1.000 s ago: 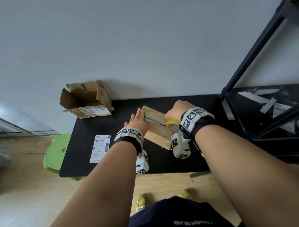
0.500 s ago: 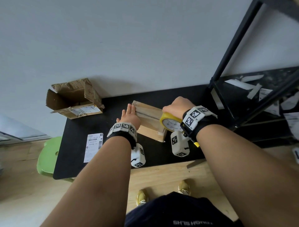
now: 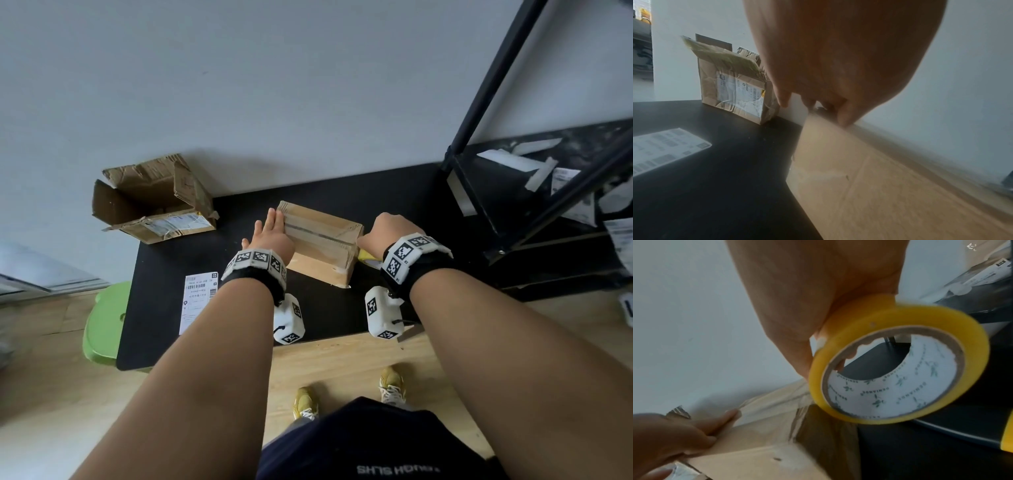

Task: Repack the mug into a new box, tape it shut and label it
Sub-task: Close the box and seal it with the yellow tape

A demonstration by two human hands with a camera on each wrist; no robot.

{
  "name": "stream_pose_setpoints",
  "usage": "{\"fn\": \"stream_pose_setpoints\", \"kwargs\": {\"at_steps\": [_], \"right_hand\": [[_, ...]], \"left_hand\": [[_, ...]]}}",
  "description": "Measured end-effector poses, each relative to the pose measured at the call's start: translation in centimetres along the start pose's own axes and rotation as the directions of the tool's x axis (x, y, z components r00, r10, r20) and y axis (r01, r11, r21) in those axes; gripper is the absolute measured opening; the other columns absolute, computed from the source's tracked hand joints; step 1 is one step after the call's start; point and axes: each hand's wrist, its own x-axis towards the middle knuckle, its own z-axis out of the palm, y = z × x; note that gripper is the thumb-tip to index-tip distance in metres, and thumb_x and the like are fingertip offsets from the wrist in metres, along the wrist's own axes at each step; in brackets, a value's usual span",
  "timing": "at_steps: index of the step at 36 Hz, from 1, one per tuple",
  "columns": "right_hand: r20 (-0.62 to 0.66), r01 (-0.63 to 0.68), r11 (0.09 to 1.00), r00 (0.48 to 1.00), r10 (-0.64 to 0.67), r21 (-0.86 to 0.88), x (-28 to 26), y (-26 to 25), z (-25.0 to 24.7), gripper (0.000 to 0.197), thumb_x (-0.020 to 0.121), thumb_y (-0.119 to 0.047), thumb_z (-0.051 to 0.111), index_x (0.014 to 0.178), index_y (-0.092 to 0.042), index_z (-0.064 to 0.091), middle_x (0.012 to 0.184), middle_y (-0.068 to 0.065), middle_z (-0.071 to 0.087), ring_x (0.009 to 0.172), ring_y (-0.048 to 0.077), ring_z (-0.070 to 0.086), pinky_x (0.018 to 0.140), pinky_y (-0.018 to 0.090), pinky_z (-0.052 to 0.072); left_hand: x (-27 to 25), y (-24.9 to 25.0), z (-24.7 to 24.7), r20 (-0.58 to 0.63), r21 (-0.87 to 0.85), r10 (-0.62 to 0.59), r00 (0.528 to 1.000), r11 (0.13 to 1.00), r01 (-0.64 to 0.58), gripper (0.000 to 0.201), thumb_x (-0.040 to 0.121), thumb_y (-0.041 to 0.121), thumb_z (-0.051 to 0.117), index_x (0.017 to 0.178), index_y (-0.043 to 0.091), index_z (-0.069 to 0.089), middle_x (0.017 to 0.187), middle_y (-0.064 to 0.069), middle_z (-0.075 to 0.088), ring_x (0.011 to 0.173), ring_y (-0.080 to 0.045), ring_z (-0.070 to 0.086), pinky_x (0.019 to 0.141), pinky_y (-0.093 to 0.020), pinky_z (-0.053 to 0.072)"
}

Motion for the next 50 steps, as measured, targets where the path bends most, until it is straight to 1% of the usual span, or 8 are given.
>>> {"fn": "stream_pose_setpoints", "kwargs": {"at_steps": [9,16,19,22,28,38,44,50], "right_hand": [[0.034,-0.018,0.999,0.999,0.017,0.039,0.2,0.6,0.8,0.021,0.083,-0.029,0.059,0.07,-0.012,0.057,0.068,0.003,0.06,0.058,0.02,0.058,0.05,0.024,0.038],[0.043,-0.047,0.993,0.998,0.042,0.11,1.1,0.7,1.1,0.022,0.082,-0.027,0.059,0.067,-0.01,0.057,0.068,0.005,0.061,0.058,0.022,0.058,0.049,0.024,0.035],[0.055,-0.048,0.991,0.998,0.042,0.127,1.9,0.4,1.3,0.024,0.081,-0.029,0.061,0.065,-0.011,0.054,0.068,0.005,0.06,0.06,0.024,0.059,0.05,0.024,0.035],[0.067,-0.052,0.988,0.997,0.043,0.145,2.7,0.3,1.5,0.029,0.082,-0.034,0.06,0.063,-0.013,0.051,0.069,0.005,0.06,0.061,0.025,0.058,0.05,0.025,0.034],[0.068,-0.032,0.988,0.997,0.022,0.15,4.3,-0.7,1.9,0.033,0.085,-0.04,0.056,0.064,-0.015,0.049,0.069,0.003,0.057,0.061,0.023,0.056,0.052,0.026,0.035],[0.077,-0.012,0.988,0.997,0.0,0.154,6.2,-1.6,2.2,0.034,0.085,-0.044,0.056,0.065,-0.017,0.048,0.07,0.002,0.055,0.072,0.028,0.056,0.077,0.037,0.042],[0.082,-0.007,0.99,0.997,-0.005,0.139,6.3,-1.1,2.4,0.04,0.085,-0.05,0.056,0.064,-0.018,0.049,0.07,0.001,0.055,0.073,0.027,0.057,0.072,0.035,0.041],[0.087,0.045,0.982,0.994,-0.062,0.181,6.5,0.0,2.5,0.046,0.085,-0.053,0.058,0.06,-0.015,0.051,0.063,0.001,0.054,0.058,0.02,0.054,0.052,0.028,0.033]], "left_hand": [[-0.2,0.2,0.8,-0.065,0.036,0.025,0.998,0.999,-0.022,0.073,0.09,0.005,0.024,0.153,0.025,-0.005,0.16,0.01,-0.013,0.148,-0.017,-0.011,0.119,-0.05,0.0],[-1.6,0.9,3.3,-0.276,0.123,0.149,0.95,0.985,-0.119,0.064,0.095,0.007,0.026,0.154,0.016,0.001,0.162,0.001,-0.006,0.148,-0.017,-0.01,0.121,-0.038,-0.004],[-2.6,1.4,5.2,-0.28,0.139,0.258,0.925,0.964,-0.227,0.056,0.103,0.021,0.022,0.154,0.017,-0.001,0.161,0.0,-0.008,0.147,-0.014,-0.011,0.121,-0.034,-0.005],[-2.8,1.1,5.9,-0.286,0.151,0.272,0.919,0.96,-0.238,0.054,0.103,0.04,0.014,0.153,0.025,-0.001,0.161,0.003,-0.009,0.147,-0.015,-0.014,0.12,-0.035,-0.009],[-1.7,0.3,5.0,-0.24,0.206,0.282,0.929,0.95,-0.235,0.052,0.103,0.044,0.008,0.152,0.034,-0.002,0.161,0.006,-0.01,0.147,-0.017,-0.016,0.12,-0.039,-0.009],[-0.5,0.9,3.7,-0.238,0.175,0.244,0.94,0.963,-0.206,0.052,0.104,0.039,0.013,0.154,0.027,0.004,0.161,0.004,-0.007,0.148,-0.016,-0.012,0.12,-0.037,-0.007],[-1.3,2.3,5.0,-0.238,0.197,0.328,0.914,0.938,-0.286,0.052,0.104,0.039,0.016,0.153,0.029,0.003,0.161,0.005,-0.005,0.148,-0.016,-0.013,0.12,-0.037,-0.01],[-1.0,2.5,4.3,-0.204,0.245,0.328,0.922,0.929,-0.277,0.052,0.103,0.04,0.013,0.153,0.032,0.002,0.161,0.006,-0.006,0.148,-0.016,-0.012,0.12,-0.039,-0.007]]}}
